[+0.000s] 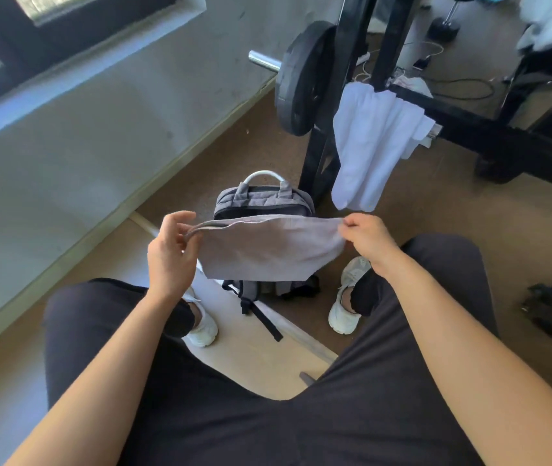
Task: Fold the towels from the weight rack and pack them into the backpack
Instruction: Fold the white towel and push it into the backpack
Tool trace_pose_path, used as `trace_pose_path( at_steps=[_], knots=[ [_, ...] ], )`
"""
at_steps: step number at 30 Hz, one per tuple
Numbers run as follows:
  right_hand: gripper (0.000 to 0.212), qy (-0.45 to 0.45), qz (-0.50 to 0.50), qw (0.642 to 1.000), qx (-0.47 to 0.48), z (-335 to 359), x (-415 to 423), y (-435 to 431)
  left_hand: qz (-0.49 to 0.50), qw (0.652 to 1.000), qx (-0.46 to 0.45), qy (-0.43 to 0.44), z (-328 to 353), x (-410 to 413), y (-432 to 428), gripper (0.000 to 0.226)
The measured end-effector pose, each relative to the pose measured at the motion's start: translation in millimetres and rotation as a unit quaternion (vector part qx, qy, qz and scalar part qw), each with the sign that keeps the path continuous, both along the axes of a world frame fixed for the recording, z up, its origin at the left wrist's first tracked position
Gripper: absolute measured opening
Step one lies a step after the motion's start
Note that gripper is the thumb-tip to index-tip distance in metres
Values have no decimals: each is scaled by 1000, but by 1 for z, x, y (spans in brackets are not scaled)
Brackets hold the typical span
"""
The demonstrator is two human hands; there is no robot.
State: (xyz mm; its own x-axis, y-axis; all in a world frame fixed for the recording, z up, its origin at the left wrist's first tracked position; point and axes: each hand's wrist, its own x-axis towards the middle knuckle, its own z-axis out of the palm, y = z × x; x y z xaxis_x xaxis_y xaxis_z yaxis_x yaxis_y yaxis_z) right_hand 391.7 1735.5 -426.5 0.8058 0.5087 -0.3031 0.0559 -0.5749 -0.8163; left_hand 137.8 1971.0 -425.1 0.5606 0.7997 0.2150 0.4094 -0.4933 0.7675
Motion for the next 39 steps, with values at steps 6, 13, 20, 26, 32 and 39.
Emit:
trace_pose_path(
  at_steps=[6, 13, 20, 26, 32, 39],
  knots=[
    [29, -15, 3, 998, -58, -4, -6, 1, 32, 979, -44, 198, -8, -15, 14, 8],
    [21, 12, -67, 998, -11, -4, -6, 1, 49, 962, -268, 4, -12, -12, 12, 30],
    [25, 20, -76, 997, -3, -2, -9, 1, 36, 946, -319, -51, 0, -5, 2, 30],
    [20, -1, -91, 991, 98, 12, -22, 5, 53, 936, -333, -101, 2, -1, -3, 31],
    [11, 10, -15, 983, 184, 20, -56, 15, -8, 938, -330, -107, 8, 8, -22, 29],
    [7, 7, 104, 975, 197, 25, -84, 24, -148, 903, -394, -85, 17, 21, -54, 24]
  ],
)
